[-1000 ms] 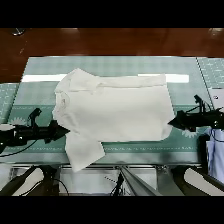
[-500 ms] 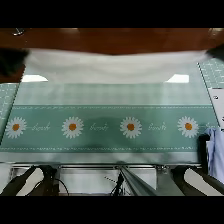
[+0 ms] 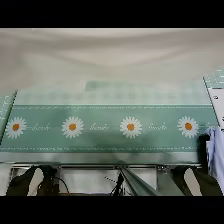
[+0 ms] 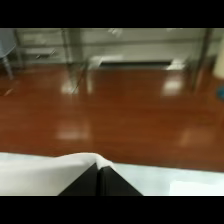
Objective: Fold the shirts.
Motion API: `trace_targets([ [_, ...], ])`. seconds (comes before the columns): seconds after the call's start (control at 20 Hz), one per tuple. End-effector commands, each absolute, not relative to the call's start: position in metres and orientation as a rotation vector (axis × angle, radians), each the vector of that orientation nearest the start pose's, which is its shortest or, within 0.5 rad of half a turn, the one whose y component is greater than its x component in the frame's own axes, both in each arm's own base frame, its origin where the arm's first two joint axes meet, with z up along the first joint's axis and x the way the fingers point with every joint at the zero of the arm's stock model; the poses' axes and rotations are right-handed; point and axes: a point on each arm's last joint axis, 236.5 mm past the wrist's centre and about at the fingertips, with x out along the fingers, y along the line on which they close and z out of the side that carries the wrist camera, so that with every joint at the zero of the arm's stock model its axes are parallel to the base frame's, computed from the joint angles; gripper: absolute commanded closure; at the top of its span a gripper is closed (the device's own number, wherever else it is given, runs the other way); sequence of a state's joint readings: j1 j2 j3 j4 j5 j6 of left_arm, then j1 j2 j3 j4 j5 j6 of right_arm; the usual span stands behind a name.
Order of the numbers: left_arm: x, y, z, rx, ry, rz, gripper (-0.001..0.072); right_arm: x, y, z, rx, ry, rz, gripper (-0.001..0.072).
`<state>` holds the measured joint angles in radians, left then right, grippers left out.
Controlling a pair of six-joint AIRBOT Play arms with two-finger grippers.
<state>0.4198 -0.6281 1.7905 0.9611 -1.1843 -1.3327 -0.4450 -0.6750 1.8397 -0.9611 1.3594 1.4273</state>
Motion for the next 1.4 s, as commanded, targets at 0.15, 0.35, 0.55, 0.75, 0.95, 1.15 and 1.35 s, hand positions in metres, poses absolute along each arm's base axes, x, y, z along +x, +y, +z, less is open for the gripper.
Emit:
trace_targets([
  [0.15, 0.148, -0.023, 0.492, 0.080, -0.051, -0.006, 0.0685, 0.147, 0.043, 0.472, 0.019, 0.097, 0.022, 0.0693],
  [0.35, 0.200, -0.008, 0.430, 0.039, 0.125, -0.002, 0.0685, 0.178, 0.040, 0.416, 0.052, 0.275, 0.085, 0.0693],
  [0.55, 0.273, -0.025, 0.333, -0.123, 0.368, -0.139, 0.0685, 0.243, 0.028, 0.319, 0.169, 0.521, 0.148, 0.0693],
  [0.75, 0.348, -0.039, 0.230, -0.269, 0.587, -0.218, 0.0685, 0.317, 0.025, 0.236, 0.311, 0.680, 0.254, 0.0693],
  [0.95, 0.426, -0.053, 0.151, -0.298, 0.719, -0.232, 0.0685, 0.386, 0.002, 0.151, 0.423, 0.855, 0.265, 0.0693],
  [1.15, 0.498, -0.059, 0.076, -0.366, 0.828, -0.197, 0.0684, 0.455, -0.018, 0.084, 0.573, 0.893, 0.236, 0.0693],
  [1.35, 0.544, -0.069, 0.037, -0.471, 0.872, -0.210, 0.0684, 0.509, -0.024, 0.054, 0.734, 0.894, 0.247, 0.0693],
])
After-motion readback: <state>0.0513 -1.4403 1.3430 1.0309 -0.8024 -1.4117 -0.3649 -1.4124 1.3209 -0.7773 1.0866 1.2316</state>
